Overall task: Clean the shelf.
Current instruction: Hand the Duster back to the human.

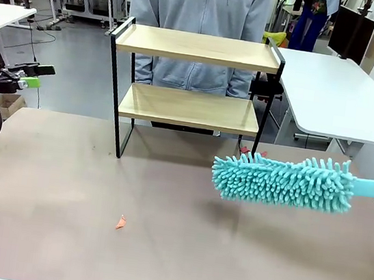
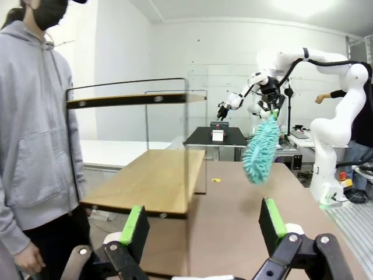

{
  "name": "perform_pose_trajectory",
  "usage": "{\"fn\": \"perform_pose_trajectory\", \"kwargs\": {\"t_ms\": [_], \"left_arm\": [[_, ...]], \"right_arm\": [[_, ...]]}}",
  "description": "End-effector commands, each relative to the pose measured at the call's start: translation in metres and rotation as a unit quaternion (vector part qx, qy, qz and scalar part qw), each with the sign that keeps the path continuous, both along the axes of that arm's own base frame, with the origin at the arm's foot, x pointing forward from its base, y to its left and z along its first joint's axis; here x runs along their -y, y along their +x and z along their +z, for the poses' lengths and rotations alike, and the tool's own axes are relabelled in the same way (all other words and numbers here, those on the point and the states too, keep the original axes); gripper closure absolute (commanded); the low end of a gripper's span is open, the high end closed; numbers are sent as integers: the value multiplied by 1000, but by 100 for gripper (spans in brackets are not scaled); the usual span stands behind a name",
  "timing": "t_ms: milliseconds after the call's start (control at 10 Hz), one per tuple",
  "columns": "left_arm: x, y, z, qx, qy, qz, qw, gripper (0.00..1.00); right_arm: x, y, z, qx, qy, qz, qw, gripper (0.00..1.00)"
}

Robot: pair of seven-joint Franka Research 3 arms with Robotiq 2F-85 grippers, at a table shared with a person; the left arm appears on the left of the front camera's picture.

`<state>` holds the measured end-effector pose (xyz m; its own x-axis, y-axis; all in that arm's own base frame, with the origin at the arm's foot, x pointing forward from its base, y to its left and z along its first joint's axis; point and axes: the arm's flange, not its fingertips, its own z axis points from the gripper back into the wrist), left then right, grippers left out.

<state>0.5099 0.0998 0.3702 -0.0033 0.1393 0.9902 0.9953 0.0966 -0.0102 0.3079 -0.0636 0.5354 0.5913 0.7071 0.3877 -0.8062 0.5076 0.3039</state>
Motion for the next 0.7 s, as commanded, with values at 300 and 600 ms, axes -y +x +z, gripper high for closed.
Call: {"fn": "perform_pose_trajectory", "kwargs": {"t_ms": [300,600], "left_arm": [[60,-107,25,-38,25,35,998,0],[95,-128,19,-78,15,9,997,0]], "right_arm": [[-30,84,20,110,68,172,977,87],[-66,104,32,135,110,208,962,87]]}}
